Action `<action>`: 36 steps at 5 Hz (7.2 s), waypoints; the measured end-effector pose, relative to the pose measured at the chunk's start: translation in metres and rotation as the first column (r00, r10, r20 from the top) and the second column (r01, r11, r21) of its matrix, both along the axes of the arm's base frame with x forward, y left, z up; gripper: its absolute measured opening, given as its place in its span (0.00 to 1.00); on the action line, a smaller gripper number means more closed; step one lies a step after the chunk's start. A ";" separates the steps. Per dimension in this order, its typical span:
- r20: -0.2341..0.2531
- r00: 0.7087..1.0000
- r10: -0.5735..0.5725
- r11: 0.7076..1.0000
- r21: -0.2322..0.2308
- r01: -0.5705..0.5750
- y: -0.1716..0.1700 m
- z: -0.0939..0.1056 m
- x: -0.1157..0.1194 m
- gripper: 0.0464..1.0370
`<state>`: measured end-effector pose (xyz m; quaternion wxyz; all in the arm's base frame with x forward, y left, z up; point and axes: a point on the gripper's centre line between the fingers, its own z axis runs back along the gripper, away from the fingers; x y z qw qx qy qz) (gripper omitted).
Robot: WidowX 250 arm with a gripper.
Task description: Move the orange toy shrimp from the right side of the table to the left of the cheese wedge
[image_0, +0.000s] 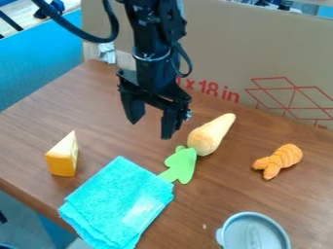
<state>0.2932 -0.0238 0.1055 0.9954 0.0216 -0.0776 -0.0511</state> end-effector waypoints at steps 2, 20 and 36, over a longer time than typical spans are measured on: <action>0.021 0.992 -0.127 0.992 0.011 0.127 -0.036 -0.007 0.019 0.97; 0.093 0.975 0.201 0.977 -0.090 -0.193 0.142 -0.005 -0.027 0.52; 0.149 0.986 -0.073 0.997 0.020 0.071 0.032 0.027 0.018 0.96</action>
